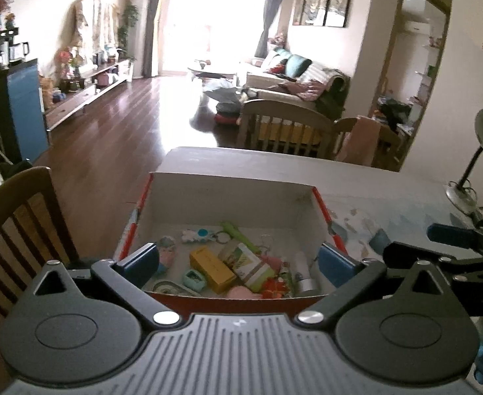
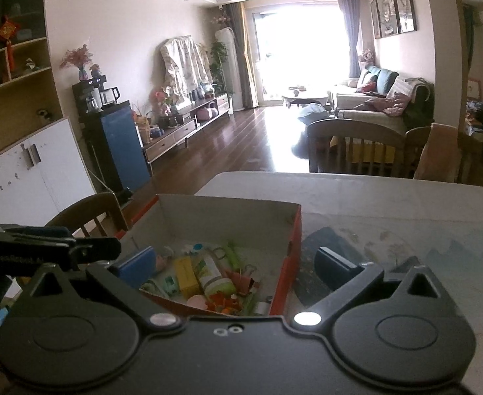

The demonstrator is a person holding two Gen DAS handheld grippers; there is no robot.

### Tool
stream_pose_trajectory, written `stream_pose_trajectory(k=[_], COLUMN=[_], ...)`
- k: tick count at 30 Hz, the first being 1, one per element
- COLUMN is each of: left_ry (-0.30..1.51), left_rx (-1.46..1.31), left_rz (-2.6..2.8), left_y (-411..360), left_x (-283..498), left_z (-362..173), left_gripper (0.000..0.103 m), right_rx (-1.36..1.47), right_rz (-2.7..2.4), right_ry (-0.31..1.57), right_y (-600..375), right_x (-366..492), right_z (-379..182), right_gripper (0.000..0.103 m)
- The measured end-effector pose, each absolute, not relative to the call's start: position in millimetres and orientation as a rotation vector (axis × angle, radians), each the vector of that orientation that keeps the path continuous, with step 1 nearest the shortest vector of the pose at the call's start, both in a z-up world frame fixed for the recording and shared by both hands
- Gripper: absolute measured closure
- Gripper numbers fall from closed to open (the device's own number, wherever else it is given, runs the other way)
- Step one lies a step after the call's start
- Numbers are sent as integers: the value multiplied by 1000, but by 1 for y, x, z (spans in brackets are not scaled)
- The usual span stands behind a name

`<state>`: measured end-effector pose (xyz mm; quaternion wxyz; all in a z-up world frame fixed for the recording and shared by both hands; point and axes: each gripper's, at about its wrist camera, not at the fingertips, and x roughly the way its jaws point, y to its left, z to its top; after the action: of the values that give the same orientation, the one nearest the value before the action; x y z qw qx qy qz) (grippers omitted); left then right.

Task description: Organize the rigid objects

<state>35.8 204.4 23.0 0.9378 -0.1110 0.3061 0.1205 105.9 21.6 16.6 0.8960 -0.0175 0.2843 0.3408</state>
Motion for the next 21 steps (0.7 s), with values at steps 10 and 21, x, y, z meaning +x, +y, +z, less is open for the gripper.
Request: stream_pose_trajectory(k=[10, 21], left_ry=[624, 611], left_rx=[-209, -213], left_rz=[257, 255], left_y=[201, 196], left_x=[28, 23], left_z=[25, 26], left_gripper=[0, 0], right_rx=[-35, -34], right_rz=[700, 698], right_ry=[598, 600], right_y=[20, 21], right_x=[102, 98], right_z=[12, 11], right_gripper=[0, 0])
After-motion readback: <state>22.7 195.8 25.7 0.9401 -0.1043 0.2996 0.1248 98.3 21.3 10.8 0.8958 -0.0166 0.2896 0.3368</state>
